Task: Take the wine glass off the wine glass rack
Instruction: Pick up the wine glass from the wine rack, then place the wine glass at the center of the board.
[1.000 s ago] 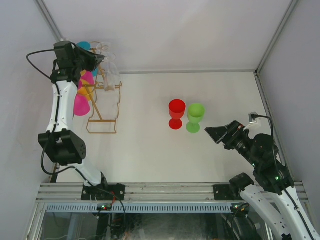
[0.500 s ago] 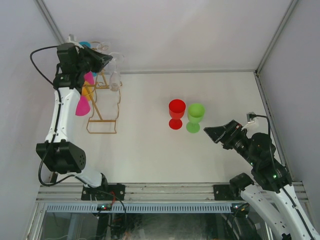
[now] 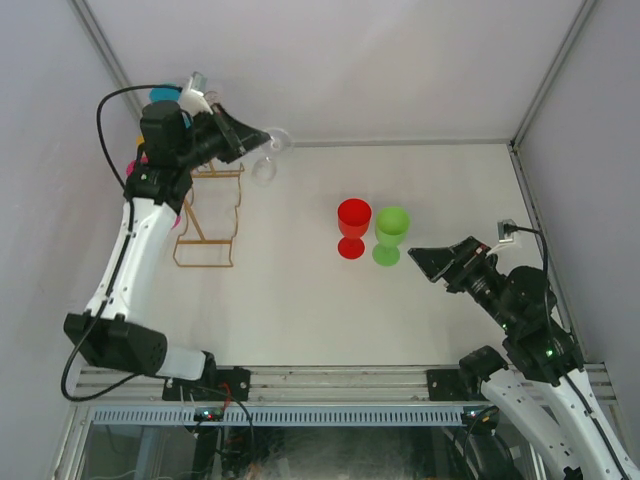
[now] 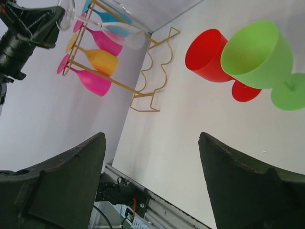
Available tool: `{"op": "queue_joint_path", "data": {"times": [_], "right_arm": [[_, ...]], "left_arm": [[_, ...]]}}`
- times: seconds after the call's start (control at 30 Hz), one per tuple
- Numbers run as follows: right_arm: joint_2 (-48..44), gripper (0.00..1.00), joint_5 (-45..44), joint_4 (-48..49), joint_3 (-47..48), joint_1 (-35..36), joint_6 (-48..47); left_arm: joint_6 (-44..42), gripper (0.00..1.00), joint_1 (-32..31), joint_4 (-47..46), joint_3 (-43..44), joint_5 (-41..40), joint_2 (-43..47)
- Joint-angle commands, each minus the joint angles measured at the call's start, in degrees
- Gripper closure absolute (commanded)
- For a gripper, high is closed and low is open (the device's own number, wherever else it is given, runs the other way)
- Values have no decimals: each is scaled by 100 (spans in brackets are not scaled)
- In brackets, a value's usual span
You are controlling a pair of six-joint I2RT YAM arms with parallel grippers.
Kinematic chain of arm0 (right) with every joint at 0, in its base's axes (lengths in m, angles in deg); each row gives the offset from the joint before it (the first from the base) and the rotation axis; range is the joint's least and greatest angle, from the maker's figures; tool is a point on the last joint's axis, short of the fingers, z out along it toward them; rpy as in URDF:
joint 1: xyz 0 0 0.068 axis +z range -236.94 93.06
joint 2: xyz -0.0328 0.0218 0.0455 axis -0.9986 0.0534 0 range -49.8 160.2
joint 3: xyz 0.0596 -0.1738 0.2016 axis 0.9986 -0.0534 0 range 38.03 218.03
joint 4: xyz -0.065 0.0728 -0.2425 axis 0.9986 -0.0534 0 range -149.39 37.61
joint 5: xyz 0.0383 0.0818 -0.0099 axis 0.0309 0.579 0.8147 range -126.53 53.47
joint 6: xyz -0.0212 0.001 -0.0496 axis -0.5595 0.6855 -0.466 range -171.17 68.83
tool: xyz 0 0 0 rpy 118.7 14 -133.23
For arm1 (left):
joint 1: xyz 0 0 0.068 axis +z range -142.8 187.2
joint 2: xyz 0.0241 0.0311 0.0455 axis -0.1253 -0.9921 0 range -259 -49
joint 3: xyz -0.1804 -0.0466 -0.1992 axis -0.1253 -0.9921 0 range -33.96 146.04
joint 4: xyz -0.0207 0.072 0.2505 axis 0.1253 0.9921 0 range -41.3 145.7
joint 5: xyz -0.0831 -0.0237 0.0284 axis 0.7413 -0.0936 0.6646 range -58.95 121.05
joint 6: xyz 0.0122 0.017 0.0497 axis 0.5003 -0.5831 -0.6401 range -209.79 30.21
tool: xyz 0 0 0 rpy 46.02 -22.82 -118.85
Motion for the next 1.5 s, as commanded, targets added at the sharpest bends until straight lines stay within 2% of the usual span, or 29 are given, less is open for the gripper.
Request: {"op": "queue_joint_path", "data": {"times": [0.0,0.17,0.27,0.37,0.47,0.57,0.77,0.93,0.97,1.03,1.07,1.4,1.47], "right_arm": [[13,22,207,566,63,-22,35],[171,27,1177,1161,56,-21,125],[234,28,1441,1458,50,-5,307],[356,27,1839,1706,48,-1,270],[570,21,2090,1789,48,50,383],[811,19,2146,1912,52,208,501],[1223,25,2213,2286,53,706,392],[1571,26,2204,2719,47,1040,407],[1629,29,2207,2808,49,1089,426],[1744,45,2221,2957,47,1182,446],[1804,49,2254,2999,49,1213,464],[2144,48,2183,3191,47,1520,540],[2260,53,2037,3283,51,1581,646]], "left_arm": [[-705,100,-442,-474,-674,213,1045],[-739,100,-822,-950,-1943,311,1954],[-1023,100,-851,-960,-2614,450,2467],[-899,100,-1037,-1183,-3316,602,2966],[-759,100,-1357,-1318,-3807,432,3493],[-310,100,-1796,-1871,-4491,191,3960],[453,100,-2606,-2660,-5504,-656,4762],[571,100,-2849,-2827,-5665,-563,4863],[572,100,-2857,-2841,-5679,-535,4847],[591,100,-2869,-3003,-5773,-517,4844],[628,100,-2870,-3112,-5821,-487,4844],[748,100,-3045,-3385,-5869,-430,4729],[751,100,-3054,-3395,-5858,-416,4705]]}}
